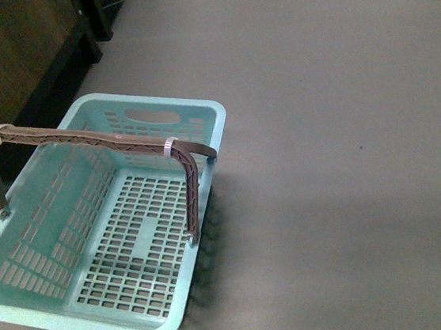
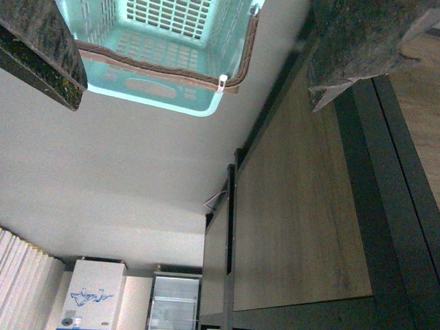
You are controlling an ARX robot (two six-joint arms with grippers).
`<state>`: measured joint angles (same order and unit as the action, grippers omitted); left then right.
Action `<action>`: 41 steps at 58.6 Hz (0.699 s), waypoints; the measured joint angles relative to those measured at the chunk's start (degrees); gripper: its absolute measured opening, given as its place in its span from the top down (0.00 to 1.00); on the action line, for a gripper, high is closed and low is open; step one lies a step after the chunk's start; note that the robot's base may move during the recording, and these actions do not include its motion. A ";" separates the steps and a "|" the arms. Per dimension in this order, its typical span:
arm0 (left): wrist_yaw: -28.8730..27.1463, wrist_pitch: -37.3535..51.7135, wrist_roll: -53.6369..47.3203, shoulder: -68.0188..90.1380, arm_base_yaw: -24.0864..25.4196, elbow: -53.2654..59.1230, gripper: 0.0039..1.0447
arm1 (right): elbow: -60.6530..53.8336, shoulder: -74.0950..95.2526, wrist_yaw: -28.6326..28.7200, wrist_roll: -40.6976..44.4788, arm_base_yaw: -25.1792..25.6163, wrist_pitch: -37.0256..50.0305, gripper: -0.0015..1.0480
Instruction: Pick mango and avocado into basket
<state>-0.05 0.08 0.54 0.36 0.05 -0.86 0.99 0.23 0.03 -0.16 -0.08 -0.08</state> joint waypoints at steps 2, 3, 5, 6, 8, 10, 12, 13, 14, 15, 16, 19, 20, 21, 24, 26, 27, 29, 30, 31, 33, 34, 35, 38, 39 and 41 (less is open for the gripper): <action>0.00 0.00 -0.02 0.00 0.00 0.00 0.07 | 0.00 0.00 -0.02 0.00 -0.02 0.00 0.08; 0.00 0.00 -0.02 0.00 0.00 0.00 0.07 | 0.00 0.00 -0.02 0.00 0.00 0.00 0.08; 0.00 0.00 -0.02 0.00 0.00 0.00 0.07 | 0.00 0.00 -0.02 0.00 -0.02 0.00 0.08; 0.00 0.00 -0.02 0.00 0.00 0.00 0.07 | 0.00 0.00 -0.02 0.00 0.00 0.00 0.08; 0.00 0.00 -0.02 0.00 0.00 0.00 0.07 | 0.00 0.00 -0.02 0.00 0.00 0.00 0.08; 0.00 0.00 -0.02 0.00 0.00 0.00 0.07 | 0.00 0.00 0.00 0.00 -0.02 0.00 0.08; 0.00 0.00 -0.02 0.00 0.00 0.00 0.07 | 0.00 0.00 -0.02 0.00 -0.02 0.00 0.08; 0.00 0.00 -0.02 0.00 0.00 0.00 0.07 | 0.00 0.00 -0.02 0.00 -0.02 0.00 0.08; 0.00 0.00 -0.02 0.00 0.00 0.00 0.07 | 0.00 0.00 -0.02 0.00 -0.02 0.00 0.08; 0.00 0.00 -0.02 0.00 0.00 0.00 0.07 | 0.00 0.00 -0.02 0.00 -0.02 0.00 0.08; 0.00 0.00 -0.02 0.00 0.00 0.00 0.07 | 0.00 0.00 -0.02 0.00 -0.02 0.00 0.08; 0.00 0.00 -0.02 0.00 0.00 0.00 0.07 | 0.00 0.00 -0.02 0.00 -0.02 0.00 0.08; 0.00 0.00 -0.02 0.00 0.00 0.00 0.07 | 0.00 0.00 0.00 0.00 0.00 0.00 0.08; 0.00 0.00 -0.02 0.00 0.00 0.00 0.07 | 0.00 0.00 -0.02 0.00 -0.02 0.00 0.08; 0.00 0.00 -0.02 0.00 0.00 0.00 0.07 | 0.00 0.00 -0.02 0.00 0.00 0.00 0.08; 0.00 0.00 -0.02 0.00 0.00 0.00 0.07 | 0.00 0.00 -0.02 0.00 0.00 0.00 0.08; 0.02 0.00 -0.02 0.00 0.00 0.00 0.07 | 0.00 0.00 -0.02 0.00 -0.02 0.00 0.08; 0.00 0.00 -0.02 0.00 0.00 0.00 0.07 | 0.00 0.00 -0.02 0.00 -0.02 0.00 0.08; 0.00 0.00 -0.02 0.00 0.00 0.00 0.07 | 0.00 0.00 -0.02 0.00 0.00 0.00 0.08; 0.00 0.00 -0.02 0.00 0.00 0.00 0.07 | 0.00 0.00 -0.02 0.00 0.00 0.00 0.08; 0.00 0.00 -0.02 0.00 0.00 0.00 0.07 | 0.00 0.00 -0.02 0.00 0.00 0.00 0.08; 0.00 0.00 -0.02 0.00 0.00 0.00 0.07 | 0.00 0.00 -0.02 0.00 0.00 0.00 0.08; 0.00 0.00 -0.02 0.00 0.00 0.00 0.07 | 0.00 0.00 -0.02 0.00 0.00 0.00 0.08; 0.37 -0.33 0.48 0.20 0.02 -0.11 0.07 | 0.00 0.00 -0.02 0.00 0.00 0.00 0.08; 0.98 -1.40 1.25 0.72 0.17 -0.39 0.07 | 0.00 0.00 -0.02 0.00 0.00 0.00 0.08; 4.11 -8.31 4.74 4.33 0.26 -3.26 0.07 | 0.00 0.00 -0.04 0.00 -0.02 0.00 0.08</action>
<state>4.05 -8.23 5.28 4.69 0.32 -4.12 0.99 0.23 -0.01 -0.16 -0.10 -0.08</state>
